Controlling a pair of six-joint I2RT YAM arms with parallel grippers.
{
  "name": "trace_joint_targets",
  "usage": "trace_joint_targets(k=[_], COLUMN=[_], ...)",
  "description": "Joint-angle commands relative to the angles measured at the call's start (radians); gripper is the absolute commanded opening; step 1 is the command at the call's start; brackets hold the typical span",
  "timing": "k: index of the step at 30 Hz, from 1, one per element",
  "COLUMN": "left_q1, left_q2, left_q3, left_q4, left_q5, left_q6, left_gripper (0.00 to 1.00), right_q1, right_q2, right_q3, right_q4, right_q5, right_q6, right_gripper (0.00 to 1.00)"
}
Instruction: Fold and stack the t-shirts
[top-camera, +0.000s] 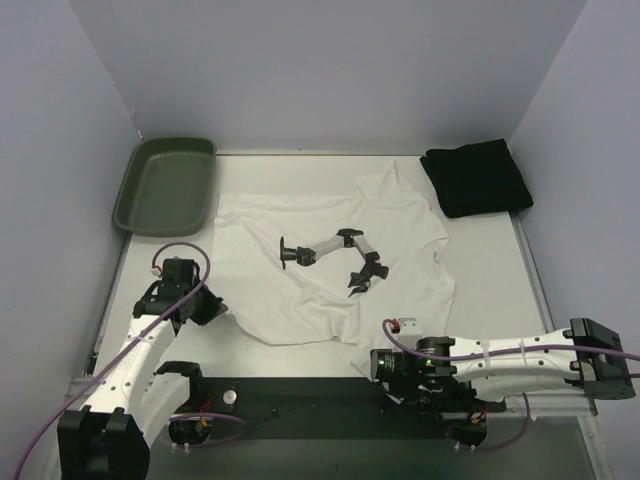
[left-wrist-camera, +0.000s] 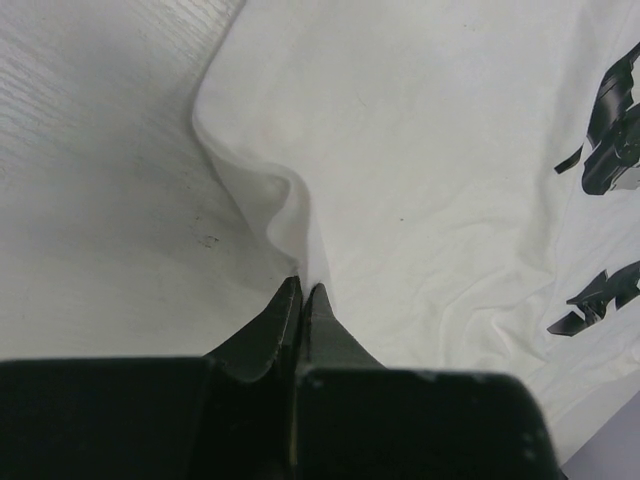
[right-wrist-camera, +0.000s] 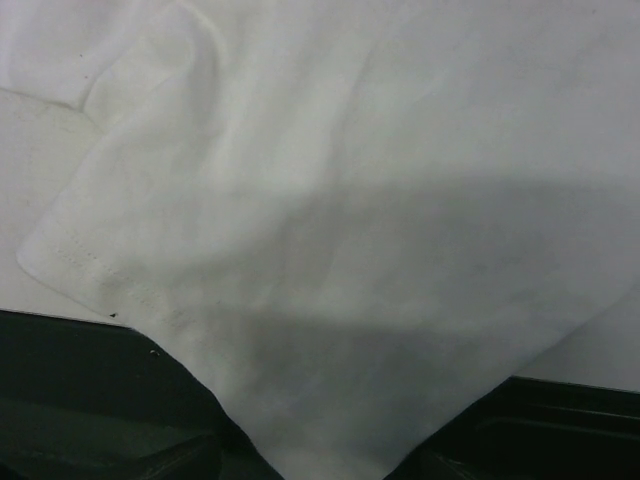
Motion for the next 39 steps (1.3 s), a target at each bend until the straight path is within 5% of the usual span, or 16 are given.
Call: trace_joint_targets(k=[1,11,16,25,39], left_q1=[0.032,0.071,0.075,0.106,0.123], left_q2=[-0.006,-0.003,0.002,0.000,0.075], left_q3=[-0.003,-0.007,-0.006,0.059,0.229], left_q4=[0.045,0.063,0.066,0.042,0.020], left_q5=[0.042,0.076,0.083,0.093,0.120], left_q6=[0.046,0.059,0.066,0.085,0.151], left_gripper=[0.00,0.00,0.00,0.00,0.00], right_q1=[0.010,0.044,0.050,0.038,-0.205], right_q2=[0.074,0.068,0.051,-0.049,-0.193], right_q3=[0.014,0.002,0.000,0.126,0.352], right_q4=[0.037,0.023,-0.009,-0.228,-0.461], right_q5=[0.022,0.021,0.040,0.178,0.355], right_q6=[0.014,0.071,0.093,0.047,-0.189], right_gripper=[0.73,0.32,0.00,0.00,0.00])
